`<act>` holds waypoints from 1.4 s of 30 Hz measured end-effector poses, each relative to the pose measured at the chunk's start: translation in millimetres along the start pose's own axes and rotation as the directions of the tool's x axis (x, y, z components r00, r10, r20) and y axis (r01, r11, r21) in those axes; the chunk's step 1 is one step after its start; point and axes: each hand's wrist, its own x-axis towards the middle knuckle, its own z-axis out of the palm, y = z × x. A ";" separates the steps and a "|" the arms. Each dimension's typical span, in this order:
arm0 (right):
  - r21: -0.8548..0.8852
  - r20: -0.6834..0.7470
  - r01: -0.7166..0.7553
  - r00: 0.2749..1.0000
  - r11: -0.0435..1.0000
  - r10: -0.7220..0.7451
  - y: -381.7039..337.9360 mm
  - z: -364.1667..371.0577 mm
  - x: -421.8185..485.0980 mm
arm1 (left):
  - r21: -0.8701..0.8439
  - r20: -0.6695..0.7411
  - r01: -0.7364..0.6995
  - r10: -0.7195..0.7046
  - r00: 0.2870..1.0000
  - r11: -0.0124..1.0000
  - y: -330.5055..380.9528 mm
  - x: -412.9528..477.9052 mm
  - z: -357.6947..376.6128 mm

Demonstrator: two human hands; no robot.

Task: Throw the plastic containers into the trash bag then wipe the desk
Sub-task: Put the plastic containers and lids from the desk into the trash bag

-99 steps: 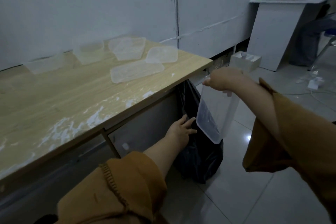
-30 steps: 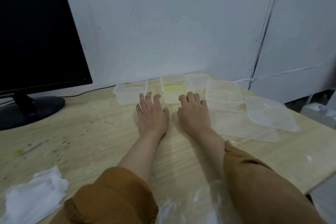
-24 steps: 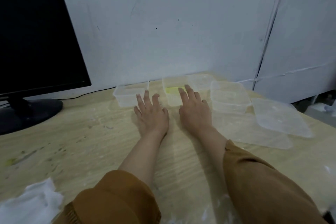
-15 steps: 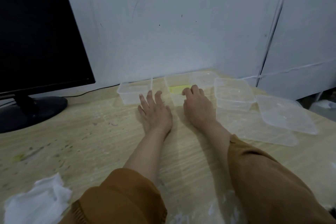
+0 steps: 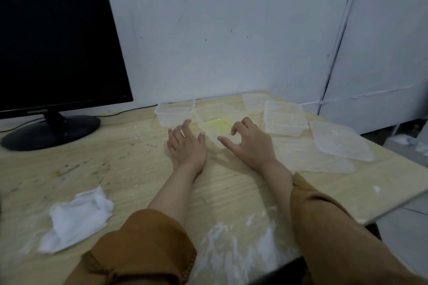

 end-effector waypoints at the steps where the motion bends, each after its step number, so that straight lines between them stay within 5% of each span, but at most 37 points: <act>1: 0.011 -0.006 0.001 1.000 1.000 -0.001 -1.2 -4.2 -4.9 | -0.015 -0.010 0.011 -0.011 1.000 1.000 -0.7 -4.2 -3.8; 9: 0.194 0.091 -0.054 0.995 0.979 0.037 -6.1 -30.8 -34.9 | -0.012 -0.035 0.004 -0.005 0.999 1.000 -7.3 -42.6 -25.7; 13: 0.312 0.110 -0.105 0.991 0.944 0.074 -6.0 -36.6 -41.6 | 0.252 -0.022 -0.223 0.236 0.972 0.942 -11.7 -58.8 -26.9; 17: 0.367 0.099 -0.145 0.988 0.919 0.117 -0.9 -43.1 -46.8 | 0.407 -0.054 -0.444 0.507 0.860 0.798 -8.4 -73.8 -33.1; 22: 0.144 -0.078 -0.394 0.910 0.908 0.408 14.1 -48.6 -53.8 | 0.435 -0.010 -0.518 0.579 0.815 0.736 -7.9 -76.7 -33.2; 26: -0.135 0.080 -0.589 0.795 0.797 0.602 23.1 -51.0 -57.0 | 0.444 0.017 -0.506 0.557 0.830 0.740 -11.6 -74.1 -30.1; 36: -0.362 0.148 -0.378 0.879 0.852 0.453 4.5 -51.3 -58.0 | 0.419 -0.041 -0.384 0.440 0.897 0.823 -14.0 -72.2 -28.1; 42: -0.525 0.295 -0.032 0.930 0.851 0.217 -6.6 -53.2 -50.8 | 0.404 -0.060 -0.386 0.445 0.894 0.829 -12.3 -75.1 -31.4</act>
